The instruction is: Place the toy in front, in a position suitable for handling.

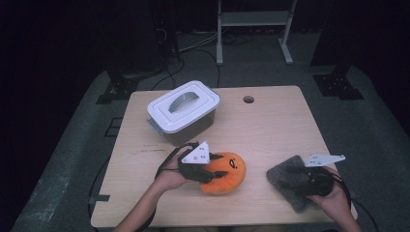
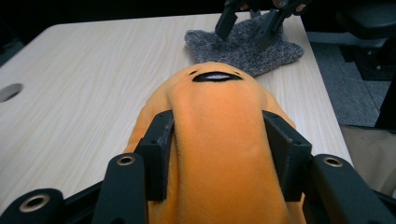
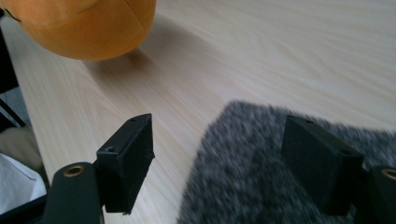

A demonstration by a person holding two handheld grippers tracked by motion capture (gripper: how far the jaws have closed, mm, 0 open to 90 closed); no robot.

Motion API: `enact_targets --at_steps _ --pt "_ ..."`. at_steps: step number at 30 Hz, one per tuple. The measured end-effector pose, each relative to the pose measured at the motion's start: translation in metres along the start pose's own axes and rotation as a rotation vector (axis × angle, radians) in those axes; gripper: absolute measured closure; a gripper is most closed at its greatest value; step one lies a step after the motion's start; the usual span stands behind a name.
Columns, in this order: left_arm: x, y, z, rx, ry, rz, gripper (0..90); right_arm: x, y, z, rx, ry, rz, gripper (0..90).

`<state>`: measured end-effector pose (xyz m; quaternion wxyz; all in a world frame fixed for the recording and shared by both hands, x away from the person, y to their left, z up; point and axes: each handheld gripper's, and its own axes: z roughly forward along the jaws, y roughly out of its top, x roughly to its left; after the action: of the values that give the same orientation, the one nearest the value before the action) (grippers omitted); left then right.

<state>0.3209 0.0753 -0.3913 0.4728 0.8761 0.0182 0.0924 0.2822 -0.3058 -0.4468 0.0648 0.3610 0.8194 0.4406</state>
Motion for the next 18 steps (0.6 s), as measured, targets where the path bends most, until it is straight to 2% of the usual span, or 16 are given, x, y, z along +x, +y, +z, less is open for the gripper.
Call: enact_targets --at_steps 3,7,8,9,15,17,18 --pt "0.0 0.0 0.014 0.011 -0.025 0.013 49.4 -0.006 -0.005 0.0 0.036 -0.018 0.009 26.9" --pt "-0.001 -0.004 0.031 0.058 -0.06 0.029 47.7 -0.01 -0.005 0.004 0.047 -0.035 0.023 34.9" --pt "-0.001 -0.005 0.033 0.052 -0.065 0.027 46.5 -0.011 -0.004 0.006 0.049 -0.047 0.026 36.8" --pt "0.0 -0.005 0.033 0.042 -0.071 0.013 45.8 -0.012 -0.004 0.007 0.061 -0.056 0.03 38.1" --pt "0.001 -0.002 0.028 0.044 -0.067 0.005 35.0 -0.013 -0.009 0.021 0.144 -0.089 0.021 41.2" --pt "0.0 0.0 0.022 0.021 -0.064 0.0 33.5 -0.012 -0.009 0.021 0.149 -0.095 0.019 40.6" --pt "-0.001 0.001 0.017 -0.012 -0.068 -0.017 33.5 -0.012 -0.009 0.022 0.151 -0.096 0.023 39.6"
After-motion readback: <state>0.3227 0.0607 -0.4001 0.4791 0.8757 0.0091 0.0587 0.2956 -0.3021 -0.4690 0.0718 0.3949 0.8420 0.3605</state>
